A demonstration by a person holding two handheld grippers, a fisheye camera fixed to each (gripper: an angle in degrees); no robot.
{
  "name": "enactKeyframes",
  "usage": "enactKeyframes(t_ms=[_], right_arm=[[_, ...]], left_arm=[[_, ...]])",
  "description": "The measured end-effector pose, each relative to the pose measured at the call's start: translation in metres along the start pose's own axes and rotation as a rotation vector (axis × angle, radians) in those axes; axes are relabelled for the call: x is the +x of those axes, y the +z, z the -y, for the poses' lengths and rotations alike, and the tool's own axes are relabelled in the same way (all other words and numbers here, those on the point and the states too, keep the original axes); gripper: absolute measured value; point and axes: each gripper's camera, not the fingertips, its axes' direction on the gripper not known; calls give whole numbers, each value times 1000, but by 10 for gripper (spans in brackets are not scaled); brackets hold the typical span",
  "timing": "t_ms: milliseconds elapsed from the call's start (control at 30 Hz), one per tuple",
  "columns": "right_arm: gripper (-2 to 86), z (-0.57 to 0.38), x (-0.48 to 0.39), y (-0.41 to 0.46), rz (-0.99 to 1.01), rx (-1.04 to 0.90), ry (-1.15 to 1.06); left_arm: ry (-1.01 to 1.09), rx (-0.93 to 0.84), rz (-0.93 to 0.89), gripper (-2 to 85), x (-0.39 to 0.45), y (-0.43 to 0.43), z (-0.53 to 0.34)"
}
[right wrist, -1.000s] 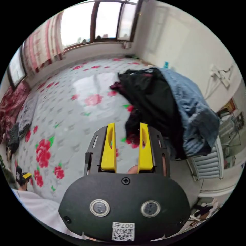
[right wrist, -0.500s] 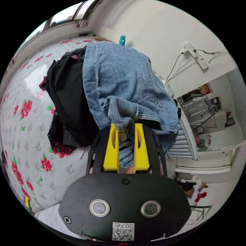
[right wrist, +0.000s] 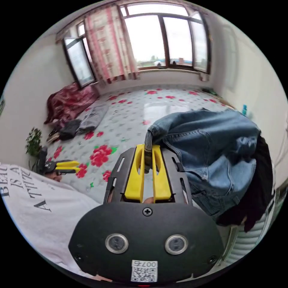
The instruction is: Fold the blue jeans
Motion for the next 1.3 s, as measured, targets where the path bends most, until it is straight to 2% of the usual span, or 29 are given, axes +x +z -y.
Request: enactKeyframes(t_ms=[133,200,300,400,500,700,733,800,867,967,1067,1100,1133,1233,1300], right_arm=[[32,19,-130,75,495,-185,-341],[33,23,-171,101,581,-236,-403],[36,37,-202,129,621,-266,-409],[38,47,-207,146,768,-297,-345],[39,53,-206,151,809,-283,-287],[46,52,-261,157,795,-331,-451],[48,49,-275,158,786,-355,-511],[53,45,-290,157,690,-364,-589],[57,46,-288,154,635,-342,-606],[62,56,-246,148,656,-269,-494],[72,55,-165,159,428,-193,-257],[78,48,-126,168,291,-187,-147],[86,40,-86,179,148,-211,-24],[104,18,3,196,-100,-300,230],[112,8,39,195,-187,-311,327]], left_arm=[[38,97,-31,159,-9,-48,-34],[65,120,54,166,-13,-77,-61],[50,125,201,158,-30,-109,-103],[-10,108,187,172,-58,-148,-140],[-65,137,175,206,-78,-190,-172],[-32,155,96,237,-66,-200,-178],[-23,144,130,235,-62,-195,-175],[-28,52,392,147,-54,-174,-164],[-52,63,375,120,-63,-177,-161],[-156,115,329,100,-92,-201,-171],[-304,152,312,80,-138,-231,-199],[-388,185,281,75,-159,-246,-214],[-432,207,255,73,-170,-254,-221],[-613,390,130,66,-216,-303,-262],[-642,444,178,64,-230,-338,-276]])
